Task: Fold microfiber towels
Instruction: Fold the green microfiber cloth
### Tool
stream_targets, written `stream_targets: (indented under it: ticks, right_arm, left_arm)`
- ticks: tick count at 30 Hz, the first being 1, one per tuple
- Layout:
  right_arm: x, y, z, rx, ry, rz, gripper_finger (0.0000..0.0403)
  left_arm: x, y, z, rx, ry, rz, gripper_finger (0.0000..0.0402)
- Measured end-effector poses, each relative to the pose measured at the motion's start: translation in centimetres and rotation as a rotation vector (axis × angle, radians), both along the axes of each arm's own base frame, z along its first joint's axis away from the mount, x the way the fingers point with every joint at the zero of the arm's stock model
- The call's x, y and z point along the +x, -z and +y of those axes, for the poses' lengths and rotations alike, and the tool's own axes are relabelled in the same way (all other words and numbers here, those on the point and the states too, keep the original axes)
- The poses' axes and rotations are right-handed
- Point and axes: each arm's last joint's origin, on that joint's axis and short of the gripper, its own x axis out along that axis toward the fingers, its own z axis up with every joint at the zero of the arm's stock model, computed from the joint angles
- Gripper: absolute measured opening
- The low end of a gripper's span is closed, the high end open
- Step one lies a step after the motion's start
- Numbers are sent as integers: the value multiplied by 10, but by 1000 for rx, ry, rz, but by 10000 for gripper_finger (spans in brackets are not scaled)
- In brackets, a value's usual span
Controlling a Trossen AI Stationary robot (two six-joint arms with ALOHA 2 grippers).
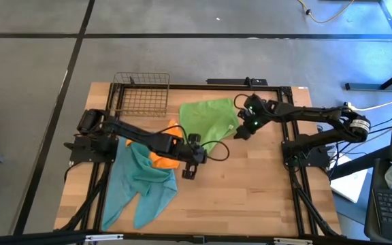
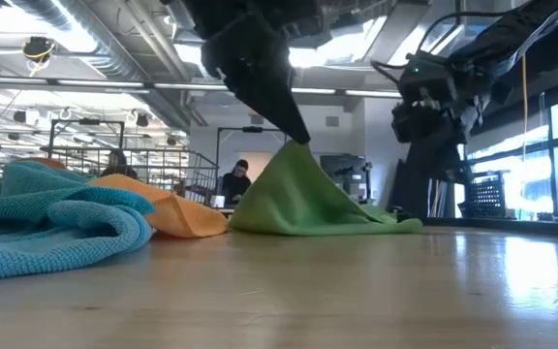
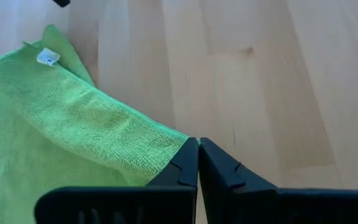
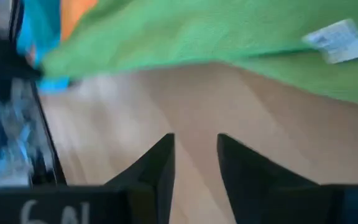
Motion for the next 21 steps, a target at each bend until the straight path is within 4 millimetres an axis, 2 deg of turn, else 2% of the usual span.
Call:
stream_targets:
  ticks: [5,9,12,15,21]
  right_arm:
    - [8,-7,6,-221,-86,16,123]
    - [22,-30,5,-570,-134,58,123]
    - [29,-40,6,-842,-248,97,123]
    - [31,-35,9,-994,-446,155,123]
    - [36,-21,10,-1088,-745,154,123]
  left_arm:
    - [-2,0,-10,31,4,-4,0]
    - [-3,0,-12,23,-12,-8,0]
    - [-3,0,-11,26,-9,-7,0]
    - [-2,0,-9,27,-14,-6,0]
    - [-2,0,-5,49,-45,-12,0]
